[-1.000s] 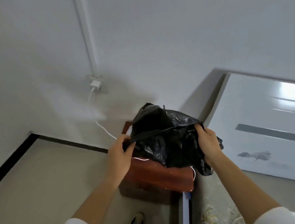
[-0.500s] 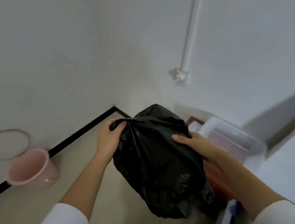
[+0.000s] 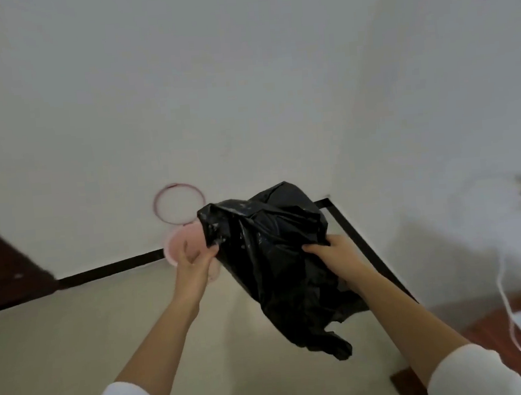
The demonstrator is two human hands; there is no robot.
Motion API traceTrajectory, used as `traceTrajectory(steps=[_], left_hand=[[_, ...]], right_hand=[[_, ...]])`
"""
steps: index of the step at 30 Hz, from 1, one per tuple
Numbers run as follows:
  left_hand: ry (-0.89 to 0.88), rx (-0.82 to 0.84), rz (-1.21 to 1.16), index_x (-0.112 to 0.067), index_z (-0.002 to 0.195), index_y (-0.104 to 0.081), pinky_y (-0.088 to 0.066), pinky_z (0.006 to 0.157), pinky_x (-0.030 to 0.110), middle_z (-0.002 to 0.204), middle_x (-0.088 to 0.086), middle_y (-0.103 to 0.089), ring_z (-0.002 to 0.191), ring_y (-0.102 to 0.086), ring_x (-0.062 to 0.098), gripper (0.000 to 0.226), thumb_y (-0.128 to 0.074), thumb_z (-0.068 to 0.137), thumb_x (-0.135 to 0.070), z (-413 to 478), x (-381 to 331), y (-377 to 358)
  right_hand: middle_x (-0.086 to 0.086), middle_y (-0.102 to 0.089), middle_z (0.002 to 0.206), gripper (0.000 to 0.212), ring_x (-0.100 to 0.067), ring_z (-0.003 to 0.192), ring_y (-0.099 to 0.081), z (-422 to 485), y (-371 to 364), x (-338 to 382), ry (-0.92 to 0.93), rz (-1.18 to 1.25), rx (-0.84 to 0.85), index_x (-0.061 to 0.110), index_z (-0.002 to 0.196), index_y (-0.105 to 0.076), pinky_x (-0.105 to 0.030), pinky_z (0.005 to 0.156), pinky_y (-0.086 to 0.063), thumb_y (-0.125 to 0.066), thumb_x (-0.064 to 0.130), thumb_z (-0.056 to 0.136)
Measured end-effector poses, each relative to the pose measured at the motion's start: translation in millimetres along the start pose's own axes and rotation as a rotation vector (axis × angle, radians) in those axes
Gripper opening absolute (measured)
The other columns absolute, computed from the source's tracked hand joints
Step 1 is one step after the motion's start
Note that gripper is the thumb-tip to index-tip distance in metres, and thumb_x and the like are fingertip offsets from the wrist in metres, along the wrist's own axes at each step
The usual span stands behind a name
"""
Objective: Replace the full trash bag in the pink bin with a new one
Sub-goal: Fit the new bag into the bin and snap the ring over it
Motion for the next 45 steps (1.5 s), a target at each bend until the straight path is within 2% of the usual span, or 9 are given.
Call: traceTrajectory(steps=[9,16,23,26,34,37,40,42,45], left_hand=[[0.058,0.119,0.097,-0.044,0.146,-0.016,-0.035,0.096,0.035,0.126,-0.018,-0.040,0.124,-0.039,0.010,0.064,-0.051,0.093,-0.038,105,4,92],[0.153,0.265,0.076,-0.031,0.145,-0.031,-0.031,0.097,0.018,0.143,-0.014,-0.039,0.124,-0.042,0.006,0.057,-0.054,0.092,-0.034,217,14,93],[0.411,0.096,-0.034,-0.035,0.145,-0.032,-0.037,0.108,0.041,0.145,-0.003,-0.041,0.126,-0.046,0.020,0.060,-0.054,0.089,-0.044,371,74,102],[0.485,0.083,-0.080,-0.031,0.147,-0.028,-0.039,0.107,0.038,0.138,-0.002,-0.048,0.123,-0.049,0.021,0.062,-0.054,0.091,-0.038,432,104,99],[0.576,0.025,-0.048,-0.035,0.147,-0.021,-0.044,0.055,0.021,0.097,0.006,-0.062,0.062,-0.057,0.016,0.065,-0.039,0.093,-0.005,568,233,121],[0.587,0.038,-0.044,-0.029,0.149,-0.020,-0.049,0.075,0.027,0.120,0.005,-0.054,0.078,-0.055,0.008,0.059,-0.041,0.096,-0.016,618,283,125],[0.563,0.035,-0.017,-0.025,0.148,-0.026,-0.038,0.103,0.035,0.143,0.010,-0.045,0.103,-0.055,0.016,0.053,-0.042,0.097,-0.025,660,335,132],[0.564,0.015,-0.100,-0.020,0.143,-0.038,-0.037,0.104,0.035,0.140,0.010,-0.049,0.114,-0.053,0.023,0.046,-0.043,0.097,-0.025,683,367,134],[0.541,-0.075,-0.276,-0.011,0.143,-0.039,-0.044,0.085,0.035,0.117,0.009,-0.057,0.095,-0.058,0.026,0.045,-0.042,0.098,-0.021,709,400,136]], right_hand=[[-0.028,-0.066,0.100,0.028,-0.037,0.091,-0.064,107,-173,80,0.012,-0.171,0.005,-0.010,0.099,-0.061,-0.047,0.086,-0.051,-0.059,0.011,0.082],[-0.010,-0.061,0.097,0.021,-0.024,0.087,-0.056,212,-255,117,-0.035,-0.127,0.038,0.012,0.100,-0.053,-0.038,0.088,-0.048,-0.055,0.005,0.080],[-0.014,-0.064,0.104,0.028,-0.030,0.094,-0.059,378,-328,96,-0.159,-0.186,0.110,0.016,0.100,-0.053,-0.035,0.085,-0.047,-0.052,0.001,0.077],[-0.015,-0.060,0.117,0.055,-0.034,0.104,-0.058,444,-356,75,-0.224,-0.264,0.120,0.015,0.128,-0.045,-0.038,0.092,-0.046,-0.052,0.002,0.075],[-0.011,-0.058,0.128,0.074,-0.034,0.109,-0.058,587,-466,-4,-0.172,-0.566,0.262,0.030,0.147,-0.020,-0.028,0.082,-0.039,-0.050,0.010,0.082],[-0.001,-0.050,0.140,0.067,-0.028,0.119,-0.053,633,-523,-42,-0.012,-0.654,0.359,0.034,0.143,-0.030,-0.030,0.089,-0.042,-0.050,0.013,0.083],[-0.015,-0.061,0.119,0.032,-0.032,0.104,-0.058,678,-573,-103,-0.031,-0.859,0.495,0.012,0.116,-0.055,-0.033,0.080,-0.045,-0.045,0.010,0.086],[-0.018,-0.063,0.100,0.017,-0.033,0.089,-0.060,707,-598,-135,-0.051,-0.930,0.534,0.007,0.097,-0.057,-0.034,0.071,-0.044,-0.045,0.014,0.088],[-0.019,-0.058,0.093,0.016,-0.029,0.082,-0.055,752,-620,-176,-0.081,-0.942,0.508,0.002,0.089,-0.055,-0.034,0.070,-0.041,-0.047,0.015,0.091]])
Point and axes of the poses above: each hand's wrist, its own z-axis towards the middle knuckle, its own y-axis out of the back of the hand, x = y × z, the point moved 10 cm from there along z, towards the middle knuckle
